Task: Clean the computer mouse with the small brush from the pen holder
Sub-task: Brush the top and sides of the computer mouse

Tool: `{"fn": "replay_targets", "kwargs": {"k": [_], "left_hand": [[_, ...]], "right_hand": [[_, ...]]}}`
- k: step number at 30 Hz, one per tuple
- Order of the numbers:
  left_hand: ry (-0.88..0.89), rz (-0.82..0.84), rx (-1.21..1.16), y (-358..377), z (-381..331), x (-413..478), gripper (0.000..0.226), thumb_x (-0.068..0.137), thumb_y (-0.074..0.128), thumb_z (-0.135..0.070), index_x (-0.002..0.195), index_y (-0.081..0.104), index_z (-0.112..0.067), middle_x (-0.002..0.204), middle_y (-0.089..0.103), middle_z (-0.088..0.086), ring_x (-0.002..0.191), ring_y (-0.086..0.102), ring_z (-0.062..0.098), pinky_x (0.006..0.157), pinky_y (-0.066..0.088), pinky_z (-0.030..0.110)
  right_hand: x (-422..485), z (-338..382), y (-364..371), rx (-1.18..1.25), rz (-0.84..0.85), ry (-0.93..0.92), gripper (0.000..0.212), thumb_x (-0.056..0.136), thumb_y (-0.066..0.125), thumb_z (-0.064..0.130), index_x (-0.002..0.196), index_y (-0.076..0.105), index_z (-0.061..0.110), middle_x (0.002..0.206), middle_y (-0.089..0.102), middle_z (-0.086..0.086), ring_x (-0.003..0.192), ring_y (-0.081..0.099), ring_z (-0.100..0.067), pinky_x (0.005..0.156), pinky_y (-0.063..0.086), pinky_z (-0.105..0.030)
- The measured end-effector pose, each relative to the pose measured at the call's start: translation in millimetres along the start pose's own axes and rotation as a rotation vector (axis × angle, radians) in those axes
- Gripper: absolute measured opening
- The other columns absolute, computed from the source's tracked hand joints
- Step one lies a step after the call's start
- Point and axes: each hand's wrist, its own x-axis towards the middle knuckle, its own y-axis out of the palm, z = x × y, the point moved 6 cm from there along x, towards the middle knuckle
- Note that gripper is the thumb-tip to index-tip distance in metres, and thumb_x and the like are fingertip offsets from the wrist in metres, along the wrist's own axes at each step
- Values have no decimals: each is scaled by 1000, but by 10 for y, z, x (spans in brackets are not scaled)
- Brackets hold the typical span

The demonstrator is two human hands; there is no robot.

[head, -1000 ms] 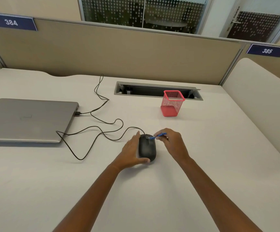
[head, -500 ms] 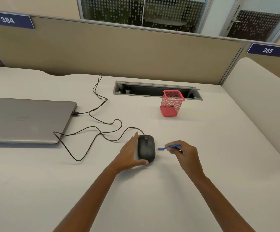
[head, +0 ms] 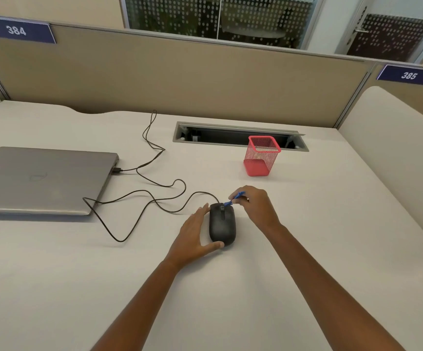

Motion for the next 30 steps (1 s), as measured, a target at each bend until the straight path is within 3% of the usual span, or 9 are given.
{"fn": "replay_targets", "kwargs": {"k": [7,10,12,14,19,21,24,26,30], "left_hand": [[4,-10,-6,5,25,4,95,69,73,-48,143,16,-26,153,19,-8,139,22,13,110,19,27],[7,-12,2,6,26,1,95,69,73,-48,143,17,-25,153,20,-7,138,23,13,110,20,27],[12,-17,5,1,15,0,96,66,70,-51,143,18,-24,152,22,-7,138,24,13,110,19,25],[19,-26,7,-6,1,-3,96,65,67,-53,142,19,-23,152,23,-6,137,25,12,108,18,22],[30,-32,-5,-11,1,-11,95,65,70,-48,142,21,-22,151,25,-5,137,26,13,109,20,24],[32,-36,-4,-14,1,-13,95,66,70,-47,142,21,-21,151,26,-4,137,27,14,109,20,25],[29,-38,5,-13,-3,-23,94,65,67,-50,142,21,-21,151,26,-5,136,28,13,108,20,24],[29,-40,8,-14,-6,-38,93,65,66,-49,142,21,-22,150,26,-5,136,28,13,108,20,23],[38,-52,3,-29,8,-96,89,67,64,-47,141,21,-23,150,27,-6,137,26,13,111,21,28]], "right_hand": [[-321,102,-96,-38,27,-95,11,81,59,-8,82,69,-3,91,71,-19,83,64,-28,79,47,-27],[-628,125,-113,-17,-26,-154,13,79,60,-12,80,68,-2,85,70,-14,77,59,-7,74,43,-4],[-853,122,-98,-34,-76,-198,17,77,59,-17,80,67,-2,82,68,-8,80,53,5,75,38,4],[-1050,100,-52,-83,-109,-232,20,75,60,-19,80,66,-1,82,68,-9,83,53,2,77,39,2],[-1312,43,23,-138,-105,-241,12,74,64,-7,82,69,0,78,72,-14,70,68,-20,75,48,-18],[-1308,70,-5,-152,-136,-253,17,71,68,-11,83,70,1,79,73,-14,73,66,-16,77,48,-17],[-1164,177,-114,-99,-265,-266,22,70,69,-14,87,70,1,82,72,-11,85,58,-10,81,43,-3],[-1044,239,-145,-68,-324,-266,21,72,68,-13,88,70,2,83,73,-11,81,60,-9,80,40,2],[-1090,264,41,-108,-271,-286,23,70,65,-17,86,70,-1,83,73,-14,76,69,-22,80,47,-16]]}}
